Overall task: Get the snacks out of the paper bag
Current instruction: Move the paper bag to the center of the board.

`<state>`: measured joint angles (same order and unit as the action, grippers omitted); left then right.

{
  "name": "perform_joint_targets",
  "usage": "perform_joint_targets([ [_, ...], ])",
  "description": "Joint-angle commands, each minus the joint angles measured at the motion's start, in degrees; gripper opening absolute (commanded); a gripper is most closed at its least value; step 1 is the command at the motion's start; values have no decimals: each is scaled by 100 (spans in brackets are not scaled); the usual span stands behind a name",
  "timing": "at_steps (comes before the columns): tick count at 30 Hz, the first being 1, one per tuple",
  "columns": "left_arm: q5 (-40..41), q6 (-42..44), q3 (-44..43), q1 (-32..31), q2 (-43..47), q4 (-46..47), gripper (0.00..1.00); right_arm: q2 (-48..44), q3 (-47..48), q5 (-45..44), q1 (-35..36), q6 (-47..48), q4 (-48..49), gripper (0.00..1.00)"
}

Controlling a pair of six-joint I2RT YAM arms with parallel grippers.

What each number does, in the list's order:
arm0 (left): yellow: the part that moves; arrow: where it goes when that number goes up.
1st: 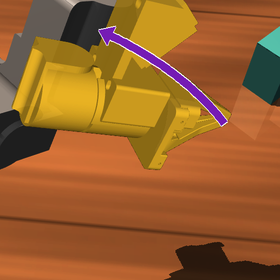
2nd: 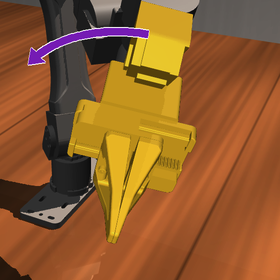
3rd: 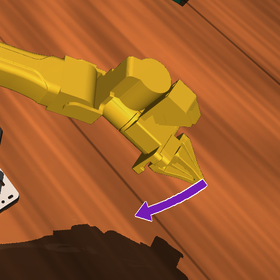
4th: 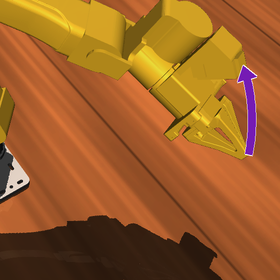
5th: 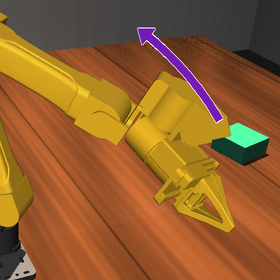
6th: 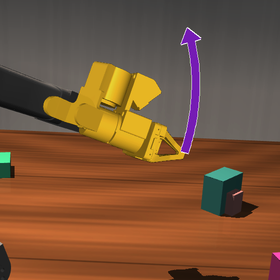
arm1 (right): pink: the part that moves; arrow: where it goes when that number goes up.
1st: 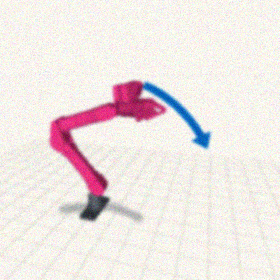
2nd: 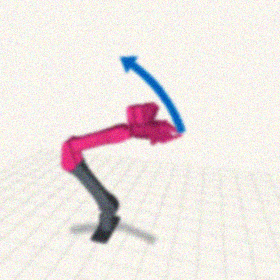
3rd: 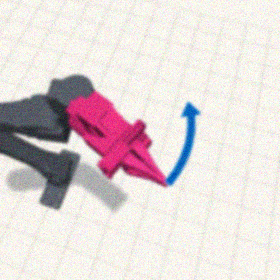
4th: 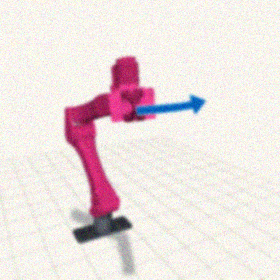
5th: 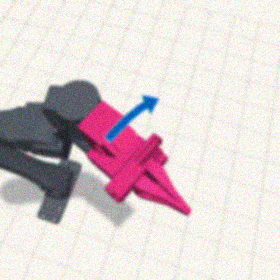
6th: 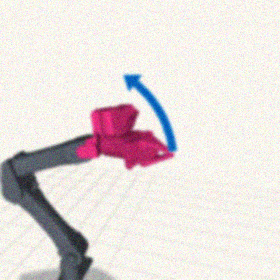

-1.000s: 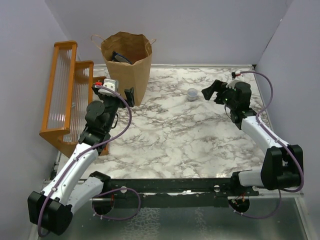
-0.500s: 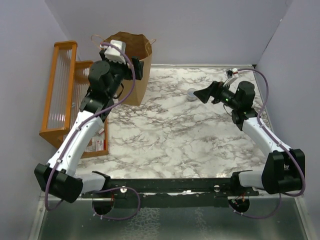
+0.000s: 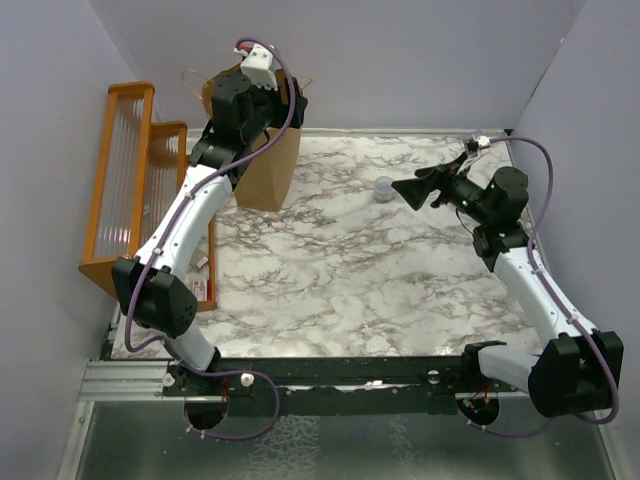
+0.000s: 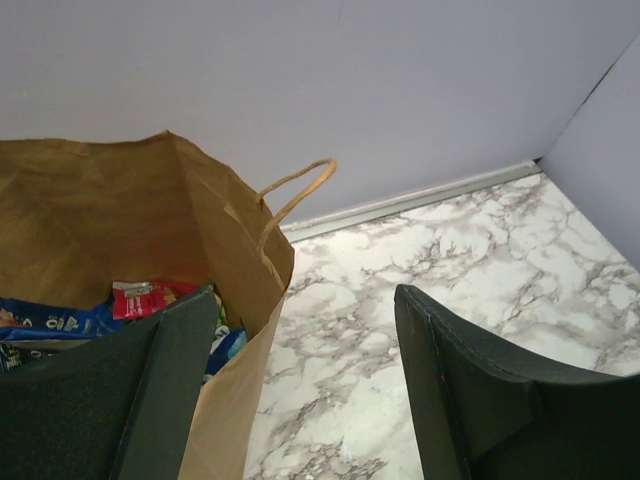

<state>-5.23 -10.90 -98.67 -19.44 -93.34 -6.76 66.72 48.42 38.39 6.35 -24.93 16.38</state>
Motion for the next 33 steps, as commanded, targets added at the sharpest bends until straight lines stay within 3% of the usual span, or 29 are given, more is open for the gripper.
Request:
perform_joint_targets([
  [1,136,94,-126,60,-166,18,73,-205,-160,-94,-33,176,314,100],
  [7,138,223,125,65,-350,605,70,-110,-214,12,-28,103,653,100],
  [16,108,31,-554,154,-1370,579,62,-17,-304,-76,-28,108,771,99],
  [20,-36,-167,-842,269,-1610,630,52,-10,-335,-99,-29,126,796,99],
  [24,-308,-332,-978,347,-1792,750,36,-9,-377,-116,-28,134,819,99],
  [27,-555,-402,-1304,409,-1965,563,28,-21,-406,-183,-30,148,817,99],
  [33,-834,-315,-1714,442,-1918,-97,2,-78,-407,-289,20,208,747,99],
])
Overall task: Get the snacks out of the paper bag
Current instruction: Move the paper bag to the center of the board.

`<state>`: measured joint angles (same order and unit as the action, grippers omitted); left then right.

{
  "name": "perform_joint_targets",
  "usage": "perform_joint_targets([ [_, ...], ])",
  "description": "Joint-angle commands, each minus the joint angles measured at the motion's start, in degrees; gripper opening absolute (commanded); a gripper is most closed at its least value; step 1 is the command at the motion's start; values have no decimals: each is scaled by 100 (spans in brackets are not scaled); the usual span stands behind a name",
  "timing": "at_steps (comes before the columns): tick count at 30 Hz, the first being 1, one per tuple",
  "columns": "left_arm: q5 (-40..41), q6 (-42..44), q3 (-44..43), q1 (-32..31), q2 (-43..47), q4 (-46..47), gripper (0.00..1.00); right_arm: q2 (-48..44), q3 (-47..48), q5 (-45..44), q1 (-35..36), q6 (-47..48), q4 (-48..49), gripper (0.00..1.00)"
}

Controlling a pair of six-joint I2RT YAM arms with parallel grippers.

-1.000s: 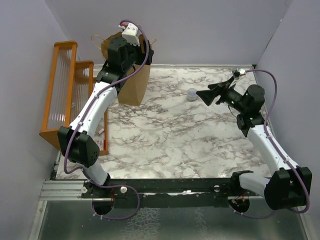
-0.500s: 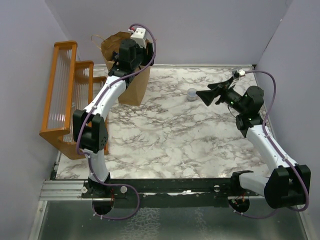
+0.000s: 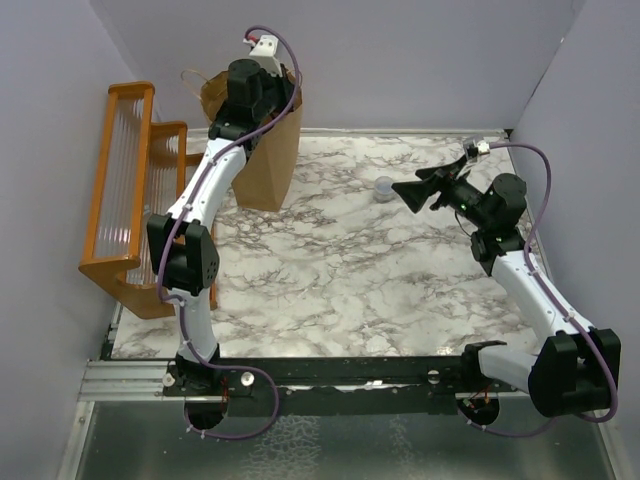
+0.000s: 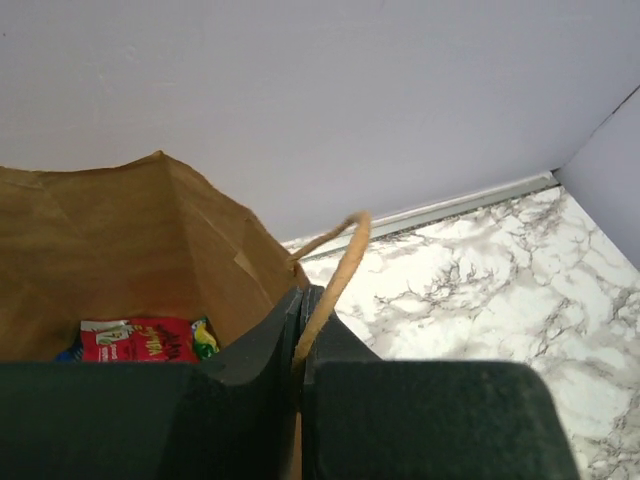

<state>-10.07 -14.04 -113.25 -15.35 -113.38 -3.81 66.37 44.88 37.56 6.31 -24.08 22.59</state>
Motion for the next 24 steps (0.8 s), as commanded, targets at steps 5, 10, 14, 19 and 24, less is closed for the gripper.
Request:
perform_joint_targets([
  [5,-466,79,284,34,726,-597,0,-67,-56,-307,110,175,47,99],
  [10,-500,81,1307,26,1684,-435,0,-119,-68,-420,231,233,-4,99],
  [14,-474,20,2060,22,2466,-272,0,-150,-65,-535,310,276,-69,99],
  [19,-581,-195,2612,-53,3114,-300,0,-106,-52,-542,401,287,-70,99],
  [24,-751,-481,3232,-226,3721,-391,0,-58,-44,-569,441,266,-92,99],
])
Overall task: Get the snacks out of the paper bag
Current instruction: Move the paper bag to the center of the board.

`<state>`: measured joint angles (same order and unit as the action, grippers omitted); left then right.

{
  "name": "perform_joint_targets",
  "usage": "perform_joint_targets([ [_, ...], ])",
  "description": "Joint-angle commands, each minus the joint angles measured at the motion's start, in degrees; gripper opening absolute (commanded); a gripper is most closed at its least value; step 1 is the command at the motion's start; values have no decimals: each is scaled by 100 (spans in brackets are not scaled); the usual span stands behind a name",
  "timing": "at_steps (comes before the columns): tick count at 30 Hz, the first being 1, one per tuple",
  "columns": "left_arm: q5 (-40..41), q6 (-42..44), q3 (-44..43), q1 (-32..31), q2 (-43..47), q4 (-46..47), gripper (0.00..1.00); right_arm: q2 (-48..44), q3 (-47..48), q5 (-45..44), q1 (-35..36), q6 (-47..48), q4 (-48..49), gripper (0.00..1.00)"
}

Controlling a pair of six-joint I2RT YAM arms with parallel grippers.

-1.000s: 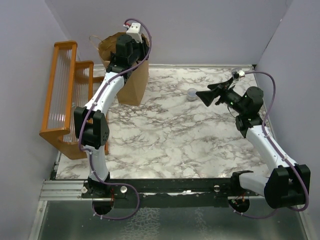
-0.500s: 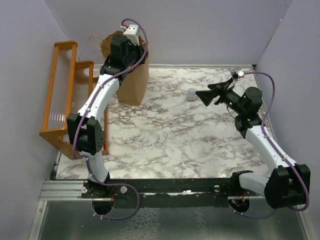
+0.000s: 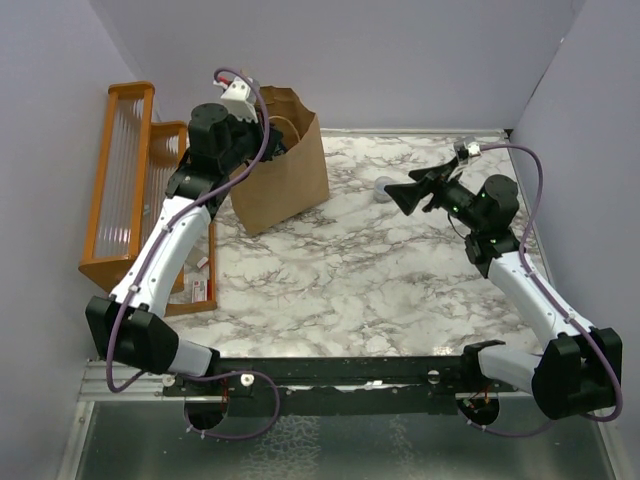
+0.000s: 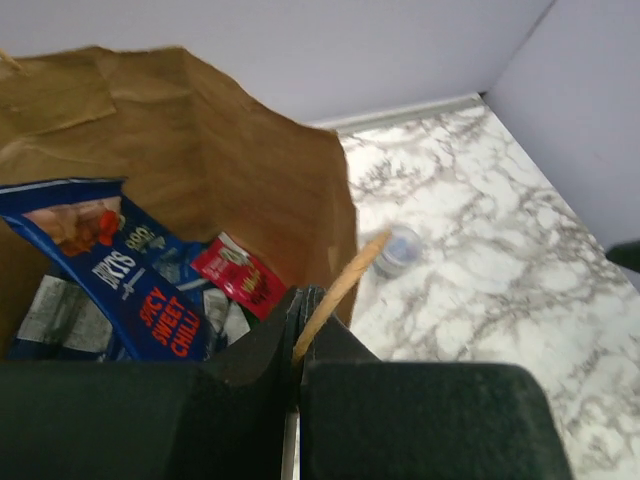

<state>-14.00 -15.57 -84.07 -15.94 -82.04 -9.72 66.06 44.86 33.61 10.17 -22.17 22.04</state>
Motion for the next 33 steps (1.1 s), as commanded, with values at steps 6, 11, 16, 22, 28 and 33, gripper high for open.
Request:
perform_joint_targets([
  [6,-522,-800,1242,-445,1330,123,0,-12,-2,-148,98,62,-103,99],
  [11,-792,-1478,1676,-830,1601,421,0,117,17,-98,99,-31,-96,99],
  [16,-691,-1825,1597,-1526,1446,637,0,136,13,-71,99,-77,-106,99],
  [22,-442,-1850,1042,-2316,900,722,0,126,13,-116,99,-73,-168,99],
  [28,-179,-1688,450,-2539,574,110,9,109,22,-158,99,-51,-222,99],
  [33,240,-1324,262,-2538,912,-579,51,147,48,-179,99,-42,-279,99],
])
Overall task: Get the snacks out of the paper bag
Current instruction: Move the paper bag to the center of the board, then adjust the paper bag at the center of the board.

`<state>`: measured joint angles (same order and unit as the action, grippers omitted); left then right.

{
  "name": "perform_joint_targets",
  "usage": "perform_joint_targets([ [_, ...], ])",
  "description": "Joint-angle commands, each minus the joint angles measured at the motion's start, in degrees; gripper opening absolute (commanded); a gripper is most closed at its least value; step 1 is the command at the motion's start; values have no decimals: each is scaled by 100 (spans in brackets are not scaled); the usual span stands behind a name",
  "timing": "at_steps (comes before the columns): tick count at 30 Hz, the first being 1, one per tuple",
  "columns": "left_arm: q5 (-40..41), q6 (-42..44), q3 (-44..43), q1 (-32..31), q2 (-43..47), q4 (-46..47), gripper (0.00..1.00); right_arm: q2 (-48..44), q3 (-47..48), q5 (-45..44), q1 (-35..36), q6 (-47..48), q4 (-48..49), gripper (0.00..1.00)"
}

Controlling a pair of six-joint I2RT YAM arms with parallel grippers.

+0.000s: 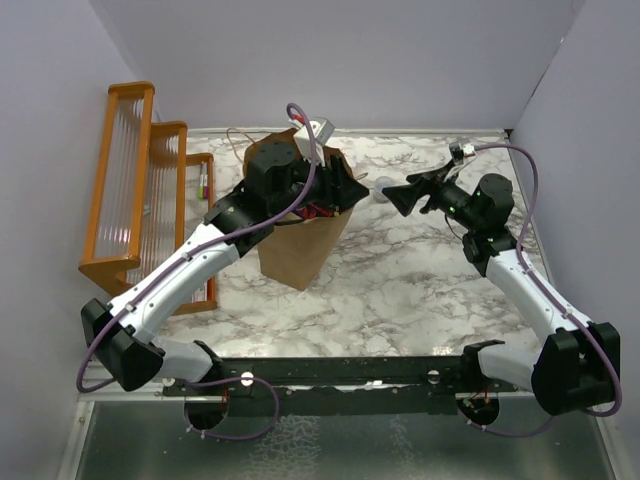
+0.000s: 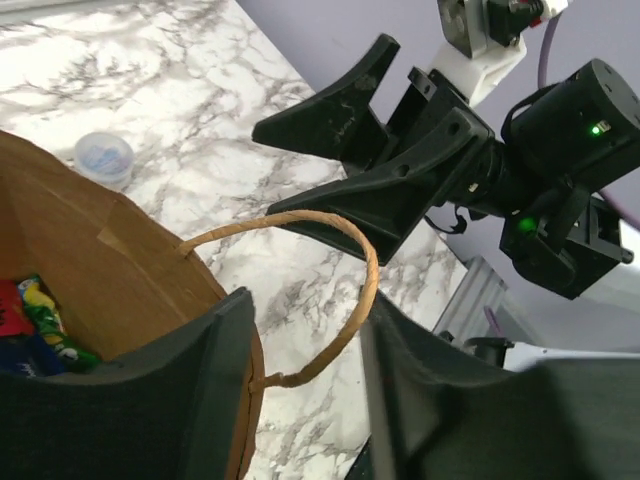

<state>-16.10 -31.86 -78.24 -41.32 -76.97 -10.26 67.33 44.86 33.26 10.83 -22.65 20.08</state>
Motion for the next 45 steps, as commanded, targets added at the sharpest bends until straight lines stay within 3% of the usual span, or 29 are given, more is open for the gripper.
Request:
perform_joint_targets([
  [1,536,417,-391,-3,498,-708,61,36,61,-142,33,2,-90,99],
  [3,817,688,-531,1,679,-1150,80,59,80,-135,33,2,-104,99],
  [5,1203,992,-697,2,829,-1678,90,82,104,-124,38,5,-138,99],
  [10,2458,1519,-1104,25,1042,-2799,97,138,178,-146,80,30,-230,99],
  [16,3278,1735,-1334,627,1235,-3027,97,184,246,-258,182,75,-326,99],
  [19,2853,1638,-1369,1578,1128,-3092,99,169,283,-367,249,123,-381,99],
  [24,1223,1271,-1071,2984,836,-2725,99,102,294,-599,330,209,-489,99],
  [30,-197,542,-557,3855,565,-1584,87,45,274,-735,388,244,-535,99],
  [36,-211,-161,-306,4073,288,-907,65,-7,299,-882,439,311,-625,99],
  [39,-276,-425,-144,4134,185,-555,62,-27,294,-925,455,326,-636,99],
  [45,-399,-786,-55,4180,-122,-306,42,-52,298,-1038,455,380,-708,99],
])
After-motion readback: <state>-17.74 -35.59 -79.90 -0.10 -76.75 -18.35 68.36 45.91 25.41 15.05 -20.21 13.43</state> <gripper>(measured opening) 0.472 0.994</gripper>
